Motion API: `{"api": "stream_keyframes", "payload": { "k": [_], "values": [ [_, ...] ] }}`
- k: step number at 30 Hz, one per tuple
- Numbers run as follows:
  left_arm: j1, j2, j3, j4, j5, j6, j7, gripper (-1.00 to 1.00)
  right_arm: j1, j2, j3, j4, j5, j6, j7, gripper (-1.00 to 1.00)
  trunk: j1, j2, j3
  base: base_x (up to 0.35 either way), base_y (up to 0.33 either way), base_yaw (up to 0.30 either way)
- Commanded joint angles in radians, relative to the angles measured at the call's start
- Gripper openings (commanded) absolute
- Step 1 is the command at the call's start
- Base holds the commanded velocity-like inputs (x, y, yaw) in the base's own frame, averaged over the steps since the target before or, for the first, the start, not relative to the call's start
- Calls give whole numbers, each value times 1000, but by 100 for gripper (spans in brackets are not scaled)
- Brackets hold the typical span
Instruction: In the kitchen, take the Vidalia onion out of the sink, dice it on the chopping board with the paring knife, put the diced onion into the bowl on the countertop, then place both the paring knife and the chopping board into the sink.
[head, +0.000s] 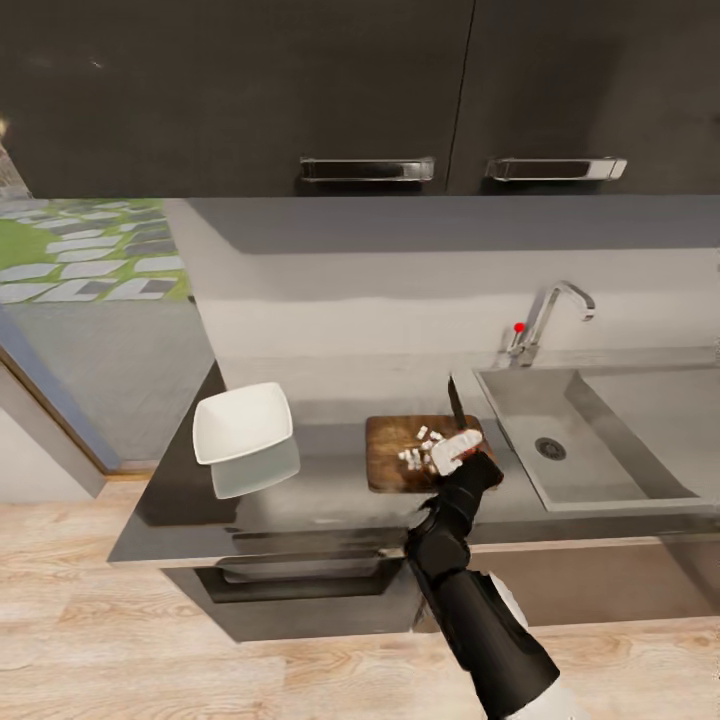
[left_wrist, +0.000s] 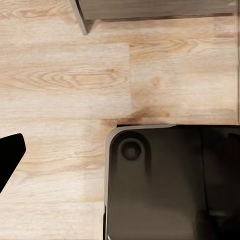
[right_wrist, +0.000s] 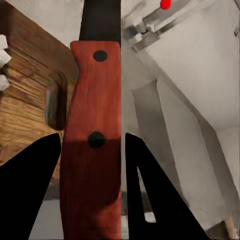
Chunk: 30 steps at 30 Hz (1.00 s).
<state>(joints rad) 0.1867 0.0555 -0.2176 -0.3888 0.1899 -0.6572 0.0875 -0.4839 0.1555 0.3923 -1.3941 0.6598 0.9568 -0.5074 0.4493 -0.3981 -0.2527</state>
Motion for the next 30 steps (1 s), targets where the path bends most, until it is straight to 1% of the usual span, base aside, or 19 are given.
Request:
{"api": "stream_keyframes", "payload": {
  "k": [1, 2, 3, 4, 6, 7, 9, 10, 12, 14, 24, 30],
  "values": [
    [0, 1, -9, -2, 3, -1, 9, 100, -1, -2, -81, -52, -60, -1, 16, -100, 1, -2, -2, 0, -227, 0],
    [0, 1, -9, -2, 3, -1, 9, 100, -1, -8, -150, -93, -120, -2, 54, -100, 1, -2, -2, 0, -239, 0],
    [0, 1, -9, -2, 4, -1, 9, 100, -1, -19, -217, -129, -178, -3, 120, -100, 1, -2, -2, 5, -246, 0],
    [0, 1, -9, -2, 3, -1, 9, 100, -1, -34, -253, -144, -199, -4, 172, -100, 1, -2, -2, 45, -248, 0],
    [0, 1, -8, -2, 3, -1, 9, 100, -1, -63, -314, -156, -216, -4, 282, -100, 1, -2, -2, 119, -249, 0],
    [0, 1, -8, -2, 3, -1, 9, 100, -1, -72, -353, -158, -219, -4, 344, -100, 1, -2, -2, 178, -241, 0],
    [0, 1, -8, -2, 3, -1, 9, 100, -1, -81, -432, -160, -222, -4, 457, -100, 1, -2, -2, 203, -234, 0],
    [0, 1, -8, -2, 3, -1, 9, 100, -1, -86, -453, -163, -222, -4, 489, -100, 1, -2, -2, 215, -230, 0],
    [0, 1, -8, -2, 3, -1, 9, 100, -1, -101, -469, -165, -222, -4, 515, -100, 1, -2, -2, 234, -208, 0],
    [0, 1, -8, -2, 3, -1, 9, 100, -1, -108, -474, -166, -223, -4, 522, -100, 1, -2, -2, 265, -170, 0],
    [0, 1, -8, -2, 3, -1, 9, 100, -1, -111, -473, -165, -224, -3, 526, -100, 1, -2, -2, 265, -187, 0],
    [0, 1, -8, -2, 3, -1, 9, 100, -1, -110, -470, -151, -229, -3, 529, -100, 1, -2, -2, 106, -286, 0]
  ]
}}
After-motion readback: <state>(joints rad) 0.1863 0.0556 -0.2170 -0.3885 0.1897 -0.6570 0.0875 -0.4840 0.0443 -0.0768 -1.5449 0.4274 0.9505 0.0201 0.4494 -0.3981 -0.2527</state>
